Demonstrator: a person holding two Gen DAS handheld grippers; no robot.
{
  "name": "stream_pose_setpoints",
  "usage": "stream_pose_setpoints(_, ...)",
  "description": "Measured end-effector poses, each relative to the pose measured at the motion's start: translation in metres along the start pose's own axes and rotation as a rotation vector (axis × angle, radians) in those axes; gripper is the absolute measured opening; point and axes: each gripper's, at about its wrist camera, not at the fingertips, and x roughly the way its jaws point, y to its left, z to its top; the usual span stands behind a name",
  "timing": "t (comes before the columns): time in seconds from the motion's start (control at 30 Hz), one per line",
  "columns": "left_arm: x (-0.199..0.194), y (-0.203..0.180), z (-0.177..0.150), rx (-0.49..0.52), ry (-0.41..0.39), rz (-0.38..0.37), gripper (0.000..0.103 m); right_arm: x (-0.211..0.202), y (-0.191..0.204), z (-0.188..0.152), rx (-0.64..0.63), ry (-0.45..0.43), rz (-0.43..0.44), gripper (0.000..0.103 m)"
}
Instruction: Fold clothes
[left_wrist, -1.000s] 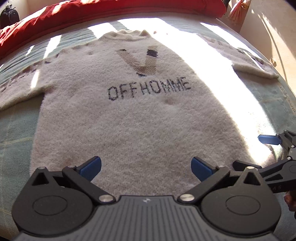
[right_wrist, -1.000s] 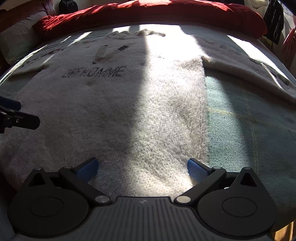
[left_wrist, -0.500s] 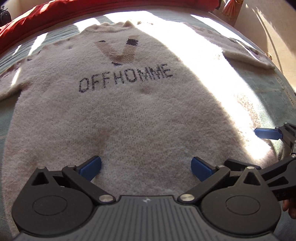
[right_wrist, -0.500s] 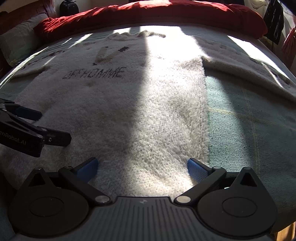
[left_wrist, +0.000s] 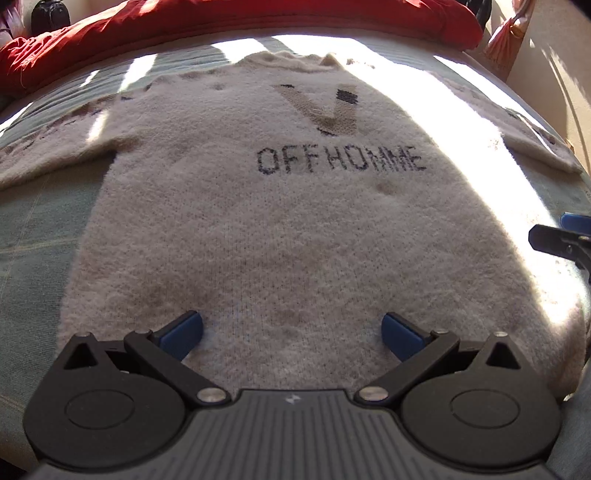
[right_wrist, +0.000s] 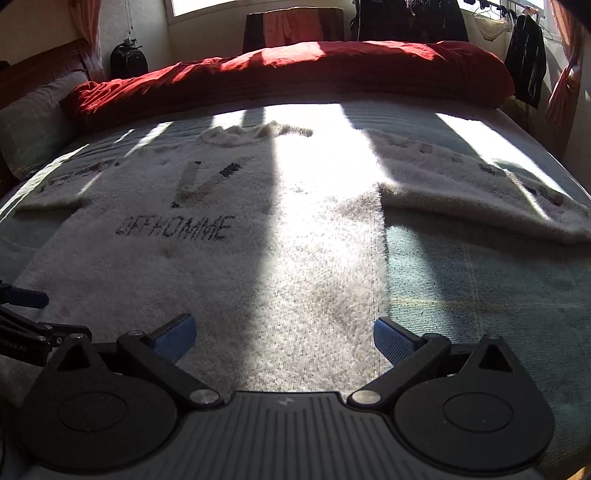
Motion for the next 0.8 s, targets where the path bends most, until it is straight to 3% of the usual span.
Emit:
stream_pose_setpoints(0.13,0.001,0.004,-0.002,-0.029,-0.012,-0.018,0.102,0.028,-0.008,0.053,0.052,-0.045,-0.008,0.103)
stream_pose_setpoints(0.23,0.002,0.003,0.001,-0.013,0.004,-0.017,0.103,0.071,-0.010,0.088,0.086,-0.034,-0.017,0.103)
stream_pose_setpoints(0.37,0.003,0.010,0.003,-0.029,0.015,-0.053,0.102,0.120,-0.015,0.110,0.162,0.014,-0.003,0.103)
stream_pose_setpoints(0.53,0.002,0.016,0.003,-0.050,0.008,-0.079,0.102,0.136,-0.024,0.094,0.210,0.084,-0.030,0.103)
stream_pose_setpoints(0.8,0.003,0.014,0.001,-0.062,-0.012,-0.058,0.102,0.076,-0.014,0.036,0.178,0.148,0.000,0.103)
